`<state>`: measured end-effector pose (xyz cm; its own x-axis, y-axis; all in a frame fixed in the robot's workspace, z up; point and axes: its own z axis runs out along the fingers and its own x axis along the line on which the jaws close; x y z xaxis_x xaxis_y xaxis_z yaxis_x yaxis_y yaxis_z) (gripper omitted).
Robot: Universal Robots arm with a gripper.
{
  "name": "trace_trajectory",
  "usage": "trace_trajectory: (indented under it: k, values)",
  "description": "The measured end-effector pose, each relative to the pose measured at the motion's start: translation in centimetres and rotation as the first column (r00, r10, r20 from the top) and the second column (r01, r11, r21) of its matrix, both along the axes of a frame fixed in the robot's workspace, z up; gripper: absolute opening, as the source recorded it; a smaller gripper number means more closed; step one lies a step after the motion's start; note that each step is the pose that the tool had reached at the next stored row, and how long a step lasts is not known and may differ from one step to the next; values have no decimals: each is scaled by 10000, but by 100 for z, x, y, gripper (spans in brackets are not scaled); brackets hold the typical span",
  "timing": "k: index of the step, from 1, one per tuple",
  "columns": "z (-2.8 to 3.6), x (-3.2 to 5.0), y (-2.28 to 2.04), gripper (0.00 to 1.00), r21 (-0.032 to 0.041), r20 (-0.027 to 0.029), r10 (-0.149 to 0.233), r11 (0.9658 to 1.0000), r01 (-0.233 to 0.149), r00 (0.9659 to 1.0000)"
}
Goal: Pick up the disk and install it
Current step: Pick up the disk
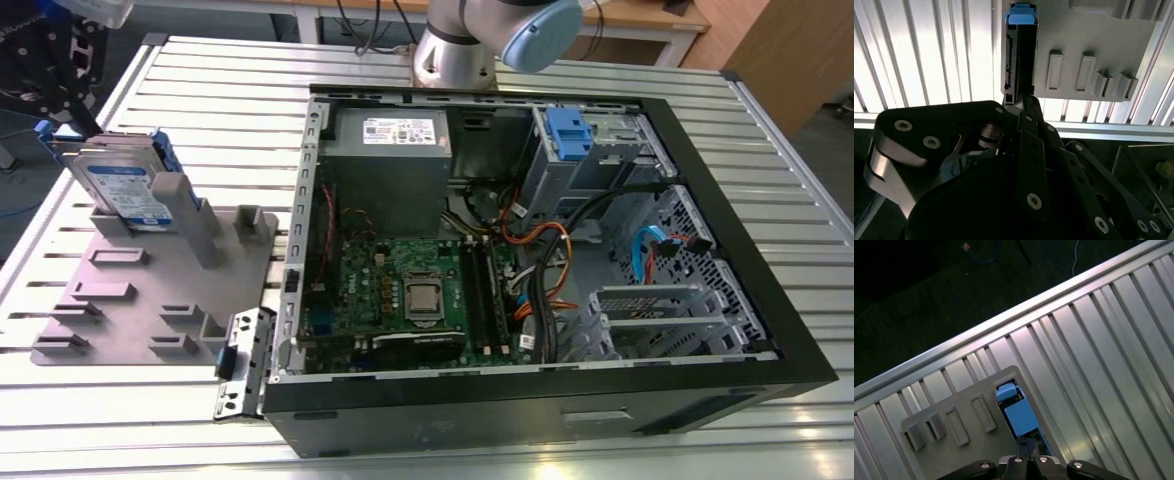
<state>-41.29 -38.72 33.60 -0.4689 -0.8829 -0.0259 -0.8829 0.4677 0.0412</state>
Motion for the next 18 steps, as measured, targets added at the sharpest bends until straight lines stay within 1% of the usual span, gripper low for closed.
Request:
trace_trajectory:
  k: [3,5,7,9,12,14,18]
  values:
    - [0,0,0,11,0,-2,530,9986,-530,9986]
    - [-1,0,0,11,0,-1,890,9960,-890,9960]
    - [-1,0,0,11,0,-1,1264,9920,-1264,9920]
    - [-2,0,0,11,-1,-1,1620,9868,-1620,9868]
    - [-2,0,0,11,0,-1,2149,9766,-2149,9766]
    - [-3,0,0,11,0,-1,2510,9680,-2510,9680]
    - [-4,0,0,11,0,-1,3169,9484,-3169,9484]
